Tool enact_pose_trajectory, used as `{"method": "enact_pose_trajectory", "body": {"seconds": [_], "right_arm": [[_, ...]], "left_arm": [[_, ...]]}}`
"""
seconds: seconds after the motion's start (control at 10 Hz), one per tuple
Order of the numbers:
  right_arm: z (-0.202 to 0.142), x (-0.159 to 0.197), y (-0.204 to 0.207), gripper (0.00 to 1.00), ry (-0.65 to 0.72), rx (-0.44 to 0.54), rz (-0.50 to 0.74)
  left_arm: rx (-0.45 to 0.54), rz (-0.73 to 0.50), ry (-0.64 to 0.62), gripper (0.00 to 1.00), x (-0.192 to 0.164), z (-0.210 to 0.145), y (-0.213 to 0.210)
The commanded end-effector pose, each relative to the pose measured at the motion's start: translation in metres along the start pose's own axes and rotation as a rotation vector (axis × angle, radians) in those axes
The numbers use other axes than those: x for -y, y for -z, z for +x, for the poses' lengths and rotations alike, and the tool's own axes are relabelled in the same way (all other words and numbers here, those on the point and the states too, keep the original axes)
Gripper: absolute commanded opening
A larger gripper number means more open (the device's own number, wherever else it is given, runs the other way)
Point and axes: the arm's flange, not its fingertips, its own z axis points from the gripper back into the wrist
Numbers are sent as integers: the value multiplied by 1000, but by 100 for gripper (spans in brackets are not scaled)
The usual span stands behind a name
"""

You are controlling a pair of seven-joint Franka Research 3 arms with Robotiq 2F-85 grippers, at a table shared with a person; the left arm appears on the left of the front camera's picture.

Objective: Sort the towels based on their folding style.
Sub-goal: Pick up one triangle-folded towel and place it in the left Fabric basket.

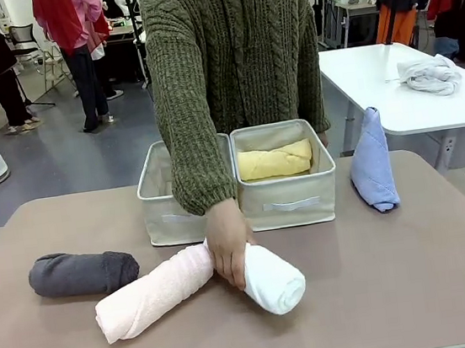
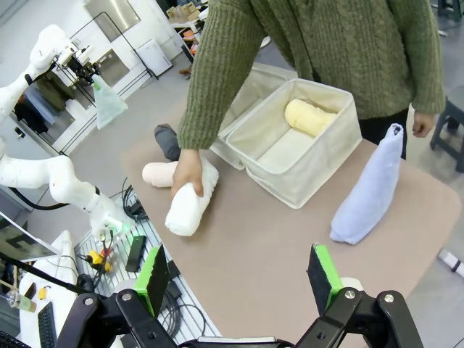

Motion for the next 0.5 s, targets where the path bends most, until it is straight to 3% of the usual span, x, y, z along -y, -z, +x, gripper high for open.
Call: {"method": "enact_pose_trajectory", "body": {"seconds": [0.0, 0.4], "right_arm": [[1, -1, 0, 100, -11, 11, 12], [1, -1, 0, 100, -11, 11, 12]], "left_arm": [[2, 1, 14, 17, 1, 0, -3], [2, 1, 14, 17, 1, 0, -3]]}}
